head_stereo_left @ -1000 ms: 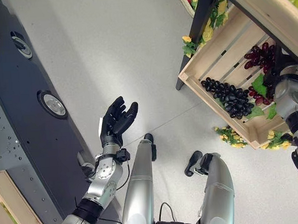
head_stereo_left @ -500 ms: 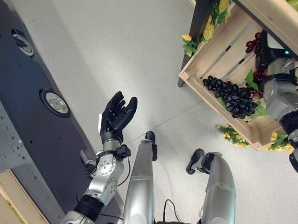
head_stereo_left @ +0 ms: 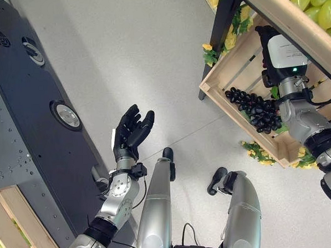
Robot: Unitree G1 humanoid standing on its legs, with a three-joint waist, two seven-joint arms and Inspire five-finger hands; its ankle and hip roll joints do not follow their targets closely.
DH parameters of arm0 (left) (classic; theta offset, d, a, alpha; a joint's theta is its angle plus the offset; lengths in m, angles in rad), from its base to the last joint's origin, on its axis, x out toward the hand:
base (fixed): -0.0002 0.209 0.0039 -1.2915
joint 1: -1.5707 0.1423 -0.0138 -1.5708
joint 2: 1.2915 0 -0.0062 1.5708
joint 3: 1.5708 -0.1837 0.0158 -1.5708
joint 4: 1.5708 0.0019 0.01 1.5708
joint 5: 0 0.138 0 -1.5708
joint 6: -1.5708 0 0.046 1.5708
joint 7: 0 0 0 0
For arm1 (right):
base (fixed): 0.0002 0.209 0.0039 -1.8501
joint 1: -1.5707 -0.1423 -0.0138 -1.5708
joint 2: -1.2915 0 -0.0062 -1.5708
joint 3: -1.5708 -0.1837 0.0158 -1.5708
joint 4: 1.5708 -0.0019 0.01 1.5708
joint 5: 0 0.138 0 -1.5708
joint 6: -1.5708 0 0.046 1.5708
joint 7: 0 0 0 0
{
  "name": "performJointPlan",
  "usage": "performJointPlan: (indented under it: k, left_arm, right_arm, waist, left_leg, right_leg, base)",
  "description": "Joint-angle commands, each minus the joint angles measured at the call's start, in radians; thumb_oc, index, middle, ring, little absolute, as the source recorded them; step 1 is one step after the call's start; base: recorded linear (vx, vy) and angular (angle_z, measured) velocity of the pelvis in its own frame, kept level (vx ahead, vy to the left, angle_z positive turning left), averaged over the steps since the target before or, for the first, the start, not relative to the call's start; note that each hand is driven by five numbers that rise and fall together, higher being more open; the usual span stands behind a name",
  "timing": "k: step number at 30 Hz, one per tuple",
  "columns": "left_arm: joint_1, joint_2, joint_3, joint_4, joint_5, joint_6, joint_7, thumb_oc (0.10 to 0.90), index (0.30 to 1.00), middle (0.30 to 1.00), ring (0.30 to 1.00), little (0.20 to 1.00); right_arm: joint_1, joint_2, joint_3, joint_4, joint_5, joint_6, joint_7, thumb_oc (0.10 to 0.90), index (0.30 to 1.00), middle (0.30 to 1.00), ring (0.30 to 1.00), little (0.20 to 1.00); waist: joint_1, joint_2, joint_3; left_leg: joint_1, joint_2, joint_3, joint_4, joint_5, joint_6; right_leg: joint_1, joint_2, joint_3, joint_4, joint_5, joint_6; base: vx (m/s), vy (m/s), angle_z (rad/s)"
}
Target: Pick up the fruits from the basket on one side to the basket on the other side
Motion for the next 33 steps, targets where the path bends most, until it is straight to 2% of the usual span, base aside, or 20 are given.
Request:
performJointPlan:
  k: [1,12,17,21,26,33]
  left_arm:
    - [-0.033,-0.039,0.001,-0.068,0.036,-0.125,-0.002,0.800,0.900,0.900,0.900,0.900]
    - [-0.021,-0.052,0.027,-0.041,0.068,-0.101,0.006,0.800,0.900,0.900,0.900,0.900]
    - [-0.029,-0.069,0.036,-0.002,0.088,-0.077,0.021,0.800,0.900,0.900,0.900,0.900]
    - [-0.012,-0.084,0.052,0.051,0.107,-0.038,0.024,0.800,0.900,0.900,0.900,0.900]
    - [0.003,-0.099,0.064,0.136,0.126,0.000,0.020,0.800,0.900,0.900,0.900,0.900]
    - [0.061,-0.126,0.094,0.254,0.162,0.050,-0.020,0.800,0.900,0.900,0.900,0.900]
  right_arm:
    - [-0.079,-0.062,0.009,-0.067,-0.053,-0.037,-0.131,0.800,0.900,0.900,0.900,0.900]
    - [0.087,0.008,-0.039,-0.165,-0.006,-0.116,-0.071,0.800,0.900,0.900,0.900,0.900]
    - [0.183,0.074,-0.043,-0.196,0.005,-0.155,-0.033,0.800,0.900,0.900,0.900,0.900]
    - [0.280,0.139,-0.044,-0.216,-0.019,-0.204,-0.008,0.800,0.900,0.900,0.900,0.900]
    - [0.356,0.203,-0.033,-0.219,-0.037,-0.206,-0.002,0.800,0.900,0.900,0.900,0.900]
    - [0.500,0.272,-0.019,-0.202,0.011,-0.220,0.030,0.800,0.900,0.900,0.900,0.900]
  waist:
    - [-0.014,0.046,-0.014]
    - [-0.020,0.023,-0.014]
    - [-0.026,0.011,-0.017]
    - [-0.029,0.005,-0.045]
    - [-0.030,0.002,-0.080]
    - [-0.021,-0.007,-0.161]
  left_leg:
    - [0.113,0.047,0.035,-0.060,-0.078,0.051]
    - [0.228,0.050,0.039,-0.137,-0.055,0.040]
    - [0.303,0.052,0.041,-0.182,-0.041,0.036]
    - [0.372,0.056,0.047,-0.244,-0.021,0.027]
    - [0.446,0.053,0.052,-0.329,0.007,0.016]
    - [0.594,0.042,0.050,-0.480,0.051,-0.006]
  right_leg:
    - [0.030,0.020,-0.003,-0.123,0.158,-0.045]
    - [0.142,0.031,-0.017,-0.197,0.168,-0.038]
    - [0.216,0.033,-0.021,-0.242,0.175,-0.035]
    - [0.291,0.040,-0.031,-0.310,0.187,-0.030]
    - [0.374,0.053,-0.041,-0.407,0.210,-0.018]
    - [0.563,0.092,-0.074,-0.612,0.252,-0.001]
  base:
    - [0.00,0.000,0.00]
    - [0.02,-0.027,0.00]
    - [0.03,-0.037,0.00]
    - [0.08,-0.046,-0.03]
    - [0.06,-0.058,-0.09]
    - [0.08,-0.072,0.06]
